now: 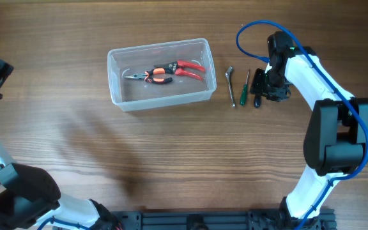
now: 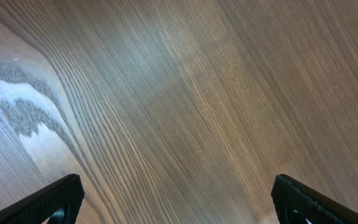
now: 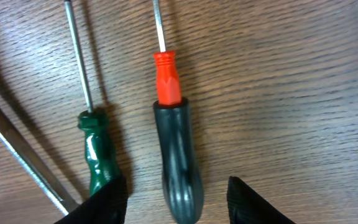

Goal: Pack container
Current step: 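Move the right gripper over the black-and-red screwdriver and descend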

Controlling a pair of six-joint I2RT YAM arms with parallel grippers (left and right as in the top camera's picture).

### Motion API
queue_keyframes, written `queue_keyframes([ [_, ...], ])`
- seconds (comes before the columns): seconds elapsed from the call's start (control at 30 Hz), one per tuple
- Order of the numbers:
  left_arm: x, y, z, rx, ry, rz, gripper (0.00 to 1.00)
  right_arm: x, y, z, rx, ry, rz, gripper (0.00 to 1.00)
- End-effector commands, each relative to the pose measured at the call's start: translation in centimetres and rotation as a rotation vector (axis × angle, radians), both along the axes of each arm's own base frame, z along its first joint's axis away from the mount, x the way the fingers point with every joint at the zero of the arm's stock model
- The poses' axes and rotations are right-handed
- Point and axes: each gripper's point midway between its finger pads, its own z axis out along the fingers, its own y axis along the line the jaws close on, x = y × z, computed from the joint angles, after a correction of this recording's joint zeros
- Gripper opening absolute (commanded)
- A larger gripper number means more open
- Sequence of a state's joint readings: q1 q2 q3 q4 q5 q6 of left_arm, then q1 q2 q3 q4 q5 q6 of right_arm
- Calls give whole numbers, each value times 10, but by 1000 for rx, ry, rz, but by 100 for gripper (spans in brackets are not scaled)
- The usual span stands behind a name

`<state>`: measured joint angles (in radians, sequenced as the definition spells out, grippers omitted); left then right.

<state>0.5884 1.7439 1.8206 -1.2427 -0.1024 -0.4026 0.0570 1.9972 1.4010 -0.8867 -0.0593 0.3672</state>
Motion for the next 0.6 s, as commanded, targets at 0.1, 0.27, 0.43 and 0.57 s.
queue_keyframes([
  [0.1,0,0,-3,-12,-2,9,100,0,-7,-6,-52,-2,76,45],
  [0.27,0,0,-3,-12,-2,9,100,0,-7,-6,-52,-1,76,46],
  [0.43,0,0,-3,-13,-1,9,100,-9,-7,-17,-47,17,78,50],
  [0.57,0,0,-3,-12,-2,9,100,-16,-7,-27,-43,27,78,50],
])
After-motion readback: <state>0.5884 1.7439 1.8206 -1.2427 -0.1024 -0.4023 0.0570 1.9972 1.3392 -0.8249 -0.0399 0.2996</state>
